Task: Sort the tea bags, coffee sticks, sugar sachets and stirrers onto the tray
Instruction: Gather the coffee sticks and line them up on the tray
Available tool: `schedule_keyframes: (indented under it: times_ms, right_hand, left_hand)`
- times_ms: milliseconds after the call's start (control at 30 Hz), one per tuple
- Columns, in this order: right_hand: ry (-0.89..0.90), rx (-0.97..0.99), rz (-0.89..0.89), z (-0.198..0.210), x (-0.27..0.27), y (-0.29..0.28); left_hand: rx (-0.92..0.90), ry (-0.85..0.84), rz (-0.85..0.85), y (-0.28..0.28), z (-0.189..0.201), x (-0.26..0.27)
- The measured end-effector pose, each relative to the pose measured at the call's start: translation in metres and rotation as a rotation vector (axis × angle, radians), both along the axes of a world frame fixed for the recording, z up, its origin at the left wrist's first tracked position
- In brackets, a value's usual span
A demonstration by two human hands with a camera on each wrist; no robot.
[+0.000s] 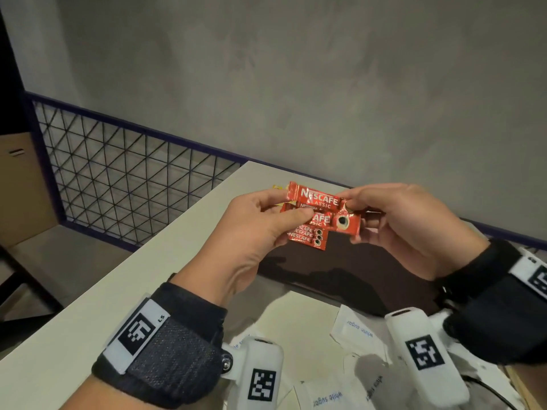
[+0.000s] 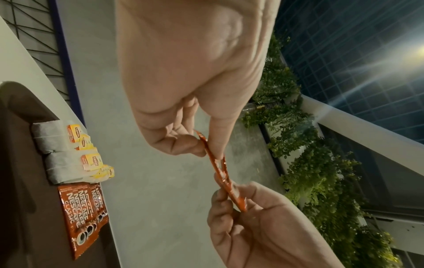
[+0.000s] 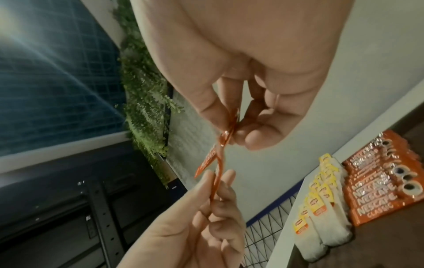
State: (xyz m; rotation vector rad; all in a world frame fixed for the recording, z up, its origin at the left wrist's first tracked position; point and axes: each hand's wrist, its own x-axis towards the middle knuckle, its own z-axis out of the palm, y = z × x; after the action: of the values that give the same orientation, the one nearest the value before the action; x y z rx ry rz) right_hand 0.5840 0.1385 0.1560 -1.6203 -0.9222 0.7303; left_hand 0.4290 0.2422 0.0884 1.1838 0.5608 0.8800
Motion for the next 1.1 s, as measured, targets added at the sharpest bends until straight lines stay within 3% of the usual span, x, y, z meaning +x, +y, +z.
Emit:
schedule_keyframes:
  times_ms: [267,567,633,733,800,933,1033,1100]
  right_hand:
    - [-0.141,0.011,-0.074,0.000,-0.002,-0.001]
    - [-0.131,0.015,0.095,-0.006,-0.001,-0.005]
    - [-0.278,0.038,0.168,-0.006,0.000,-0.006]
    - [-0.786,0.028,0.204,-0.003,0.005,-0.002]
    - [-0.936,-0.003,0.247,0.001,0.006,0.006]
    - [-0.840,-0.107,0.370,0.013,0.009,0.026]
    - [-0.753,-0.210,0.339,0.011,0.027,0.045]
    - [-0.795,-0.297,0.330,-0.003,0.041,0.058]
  left_hand:
    - [0.023,-0.045,-0.046,-0.002,-0.001,0.001]
    - [0.040,-0.081,-0.002,0.001,-0.003,0.002]
    - [0.022,-0.095,-0.001,0.002,-0.002,0.001]
    - [0.007,-0.087,0.006,0.003,-0.002,0.001]
    - [0.005,-0.073,0.012,0.002,0.000,0.000]
    - [-0.024,-0.049,0.060,-0.001,0.003,0.000]
    - [-0.053,0.014,0.163,0.002,0.003,-0.002]
    - [-0.094,0.013,0.223,0.004,0.005,-0.004]
